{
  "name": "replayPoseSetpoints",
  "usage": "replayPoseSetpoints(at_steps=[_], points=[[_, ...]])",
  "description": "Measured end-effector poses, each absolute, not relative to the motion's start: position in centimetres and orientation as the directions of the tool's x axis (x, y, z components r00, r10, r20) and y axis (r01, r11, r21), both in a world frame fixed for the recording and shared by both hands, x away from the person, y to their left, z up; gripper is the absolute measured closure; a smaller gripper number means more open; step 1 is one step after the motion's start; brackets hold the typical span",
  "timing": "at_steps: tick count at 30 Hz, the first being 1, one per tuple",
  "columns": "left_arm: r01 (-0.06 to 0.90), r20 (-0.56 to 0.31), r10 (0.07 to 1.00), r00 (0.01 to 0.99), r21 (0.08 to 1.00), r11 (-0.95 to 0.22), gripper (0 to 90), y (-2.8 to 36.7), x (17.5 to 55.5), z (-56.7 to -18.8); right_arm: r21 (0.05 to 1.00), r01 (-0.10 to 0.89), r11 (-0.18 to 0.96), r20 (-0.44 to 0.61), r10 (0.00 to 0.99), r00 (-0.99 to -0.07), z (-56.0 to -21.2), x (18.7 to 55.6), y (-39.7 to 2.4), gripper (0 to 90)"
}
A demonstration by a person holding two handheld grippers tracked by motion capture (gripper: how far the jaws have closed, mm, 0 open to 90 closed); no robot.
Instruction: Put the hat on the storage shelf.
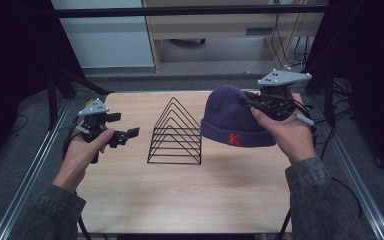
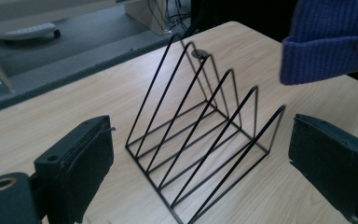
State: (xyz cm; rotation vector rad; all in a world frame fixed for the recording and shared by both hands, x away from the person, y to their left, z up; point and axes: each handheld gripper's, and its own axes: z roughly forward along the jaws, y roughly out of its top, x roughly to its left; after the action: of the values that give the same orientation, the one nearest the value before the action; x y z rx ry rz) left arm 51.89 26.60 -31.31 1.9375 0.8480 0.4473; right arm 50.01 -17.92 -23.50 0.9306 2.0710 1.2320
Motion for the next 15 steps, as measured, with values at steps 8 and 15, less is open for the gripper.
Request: replayPoseSetpoints(at_steps=[8, 15], points=[[0.358, -0.023, 0.691, 0.723, 0.868, -0.345, 5.9, 24.9, 52.5, -29.3, 0.917, 0.253, 0.308, -0.102, 0.795, -0.598, -21.6, 51.4, -16.1, 78.4], [0.34, -0.021, 0.673, 0.739, 0.874, -0.347, 5.9, 23.8, 52.9, -28.7, 0.93, 0.233, 0.284, -0.093, 0.796, -0.599, -20.6, 52.3, -14.7, 78.4]])
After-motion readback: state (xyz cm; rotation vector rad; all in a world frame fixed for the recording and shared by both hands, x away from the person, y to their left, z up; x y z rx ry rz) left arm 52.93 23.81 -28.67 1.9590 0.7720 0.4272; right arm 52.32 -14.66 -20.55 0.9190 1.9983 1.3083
